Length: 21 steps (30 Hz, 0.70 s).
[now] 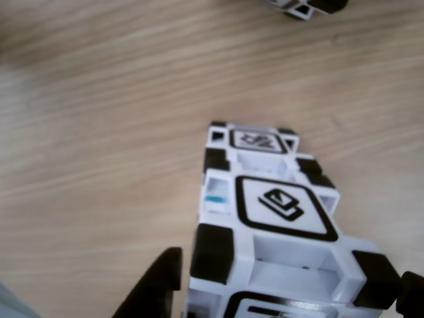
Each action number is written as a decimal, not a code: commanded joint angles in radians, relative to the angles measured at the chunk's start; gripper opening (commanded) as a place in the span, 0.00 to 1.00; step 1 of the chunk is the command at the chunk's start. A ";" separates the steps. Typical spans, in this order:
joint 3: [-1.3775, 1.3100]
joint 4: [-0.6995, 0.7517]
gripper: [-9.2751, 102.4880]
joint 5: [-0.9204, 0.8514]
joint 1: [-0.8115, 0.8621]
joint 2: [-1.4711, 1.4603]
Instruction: Stack cubes from left to right.
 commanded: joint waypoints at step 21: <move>-0.006 -0.003 0.41 0.117 -0.193 -0.026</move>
